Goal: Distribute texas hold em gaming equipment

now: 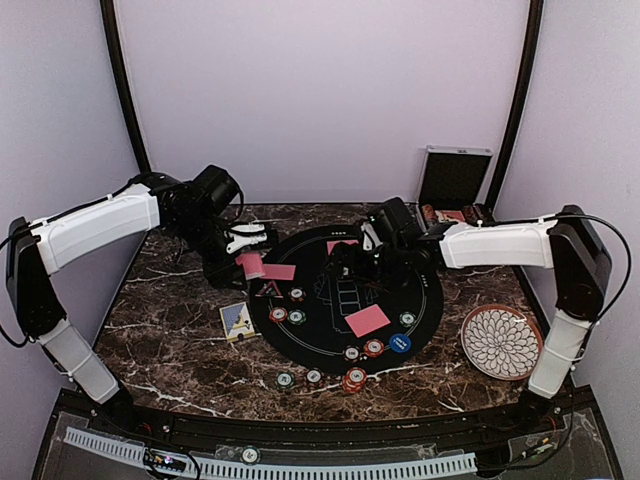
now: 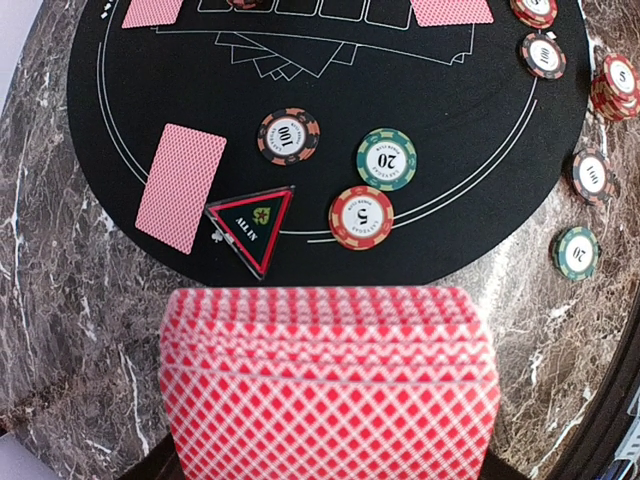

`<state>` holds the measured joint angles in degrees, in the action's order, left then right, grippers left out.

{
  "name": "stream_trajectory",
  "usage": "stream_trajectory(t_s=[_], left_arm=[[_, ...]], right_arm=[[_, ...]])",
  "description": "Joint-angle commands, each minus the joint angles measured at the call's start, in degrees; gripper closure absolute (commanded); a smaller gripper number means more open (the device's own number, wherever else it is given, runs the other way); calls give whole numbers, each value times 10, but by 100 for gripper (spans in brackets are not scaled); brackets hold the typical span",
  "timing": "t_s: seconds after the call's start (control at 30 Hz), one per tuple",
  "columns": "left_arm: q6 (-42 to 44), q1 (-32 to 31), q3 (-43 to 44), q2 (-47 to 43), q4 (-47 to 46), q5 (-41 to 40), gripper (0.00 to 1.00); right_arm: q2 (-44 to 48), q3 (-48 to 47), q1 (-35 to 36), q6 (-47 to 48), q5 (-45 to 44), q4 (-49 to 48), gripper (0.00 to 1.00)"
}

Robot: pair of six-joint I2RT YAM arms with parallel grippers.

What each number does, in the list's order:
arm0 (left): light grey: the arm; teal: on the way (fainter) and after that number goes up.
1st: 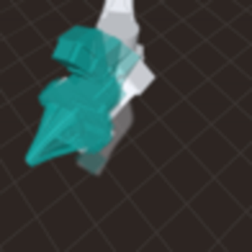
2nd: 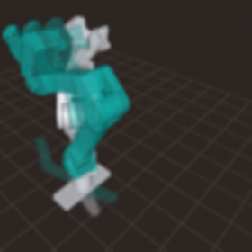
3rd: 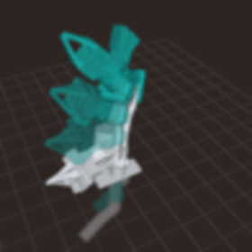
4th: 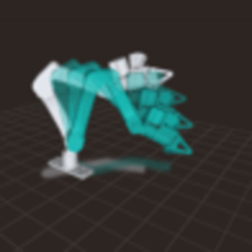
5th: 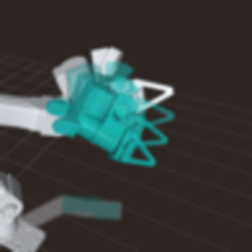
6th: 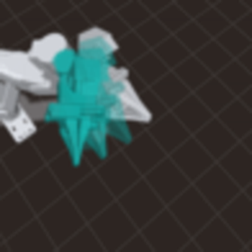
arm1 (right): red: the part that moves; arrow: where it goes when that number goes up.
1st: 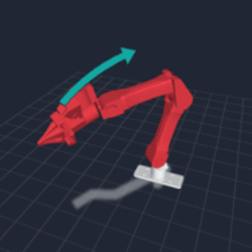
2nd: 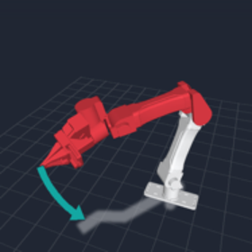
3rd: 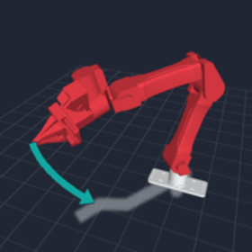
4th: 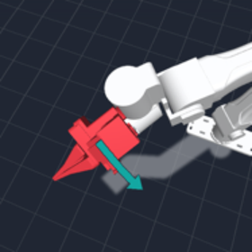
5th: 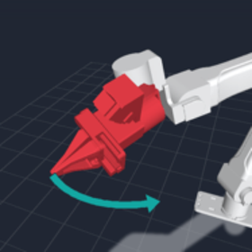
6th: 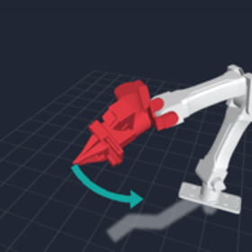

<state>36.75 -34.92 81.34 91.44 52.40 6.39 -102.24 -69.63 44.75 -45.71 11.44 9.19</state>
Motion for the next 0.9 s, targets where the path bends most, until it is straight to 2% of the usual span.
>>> stream_trajectory(t_s=[0.0,0.07,0.17,0.27,0.57,0.73,0.87], left_arm=[[-5,1,-7,-36,-12,2,100],[-5,1,-8,-38,-12,1,100],[-4,1,-8,-38,-14,-3,100],[-5,1,-9,-37,-16,-3,100],[-9,1,-7,-40,-14,9,100],[-12,1,-3,-38,-14,14,100],[-11,1,-1,-36,-13,16,100]], right_arm=[[24,-2,-18,-9,0,-47,1],[20,33,-47,-68,80,-93,1],[28,112,-65,-162,160,-249,2],[27,85,-58,-135,164,-213,1],[11,35,-5,-128,186,-217,1],[-18,31,15,-181,218,-285,2],[-48,16,26,-212,236,-336,7]])
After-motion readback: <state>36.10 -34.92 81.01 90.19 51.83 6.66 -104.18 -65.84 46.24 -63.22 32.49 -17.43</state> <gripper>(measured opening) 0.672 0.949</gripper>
